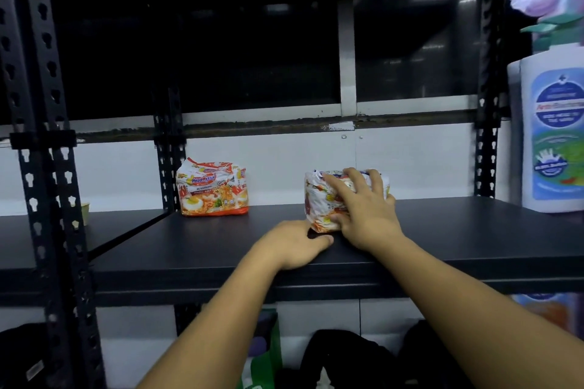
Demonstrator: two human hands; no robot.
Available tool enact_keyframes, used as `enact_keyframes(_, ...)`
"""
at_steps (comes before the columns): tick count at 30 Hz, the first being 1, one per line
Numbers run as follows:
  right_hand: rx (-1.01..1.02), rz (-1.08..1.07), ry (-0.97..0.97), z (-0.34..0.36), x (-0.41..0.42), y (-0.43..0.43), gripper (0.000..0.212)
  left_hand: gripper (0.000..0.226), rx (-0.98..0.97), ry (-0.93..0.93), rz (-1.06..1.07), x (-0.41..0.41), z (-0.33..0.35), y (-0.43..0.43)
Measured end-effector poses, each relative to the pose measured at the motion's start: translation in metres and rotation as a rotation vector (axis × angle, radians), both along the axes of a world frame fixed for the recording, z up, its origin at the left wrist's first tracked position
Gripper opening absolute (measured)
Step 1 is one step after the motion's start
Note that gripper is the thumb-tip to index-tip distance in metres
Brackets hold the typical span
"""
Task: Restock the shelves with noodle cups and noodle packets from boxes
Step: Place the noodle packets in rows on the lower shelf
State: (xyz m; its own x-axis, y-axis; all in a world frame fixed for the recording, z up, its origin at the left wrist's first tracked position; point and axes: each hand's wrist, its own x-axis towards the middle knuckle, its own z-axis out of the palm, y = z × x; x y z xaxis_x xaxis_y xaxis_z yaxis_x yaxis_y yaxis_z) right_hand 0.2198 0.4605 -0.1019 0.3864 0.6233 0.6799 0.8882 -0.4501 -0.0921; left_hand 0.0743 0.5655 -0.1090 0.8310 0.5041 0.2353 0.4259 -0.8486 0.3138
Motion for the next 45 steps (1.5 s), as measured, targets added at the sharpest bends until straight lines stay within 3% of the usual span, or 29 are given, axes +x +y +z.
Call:
enact_keyframes(4,0.018,0.022,-0.020,-0.002,0.002,-0.010,0.078,0.067,0.029,0.071,0.025,-0.003,0.000,0.002)
enact_keyframes(16,0.000,-0.059,-0.062,0.001,0.044,-0.101,0.079,0.050,0.087,0.063,-0.044,-0.014,0.005,-0.017)
enact_keyframes(22,-0.031,-0.177,-0.062,0.000,0.068,-0.141,0.079,0.058,0.086,0.166,-0.073,-0.003,0.006,-0.022)
enact_keyframes(34,-0.038,-0.203,-0.047,0.003,0.100,-0.150,0.081,0.078,0.096,0.360,-0.201,0.097,0.011,-0.084)
enact_keyframes(45,-0.036,-0.258,0.058,-0.003,0.191,-0.134,0.076,0.105,0.123,0.392,-0.161,0.167,0.004,-0.067)
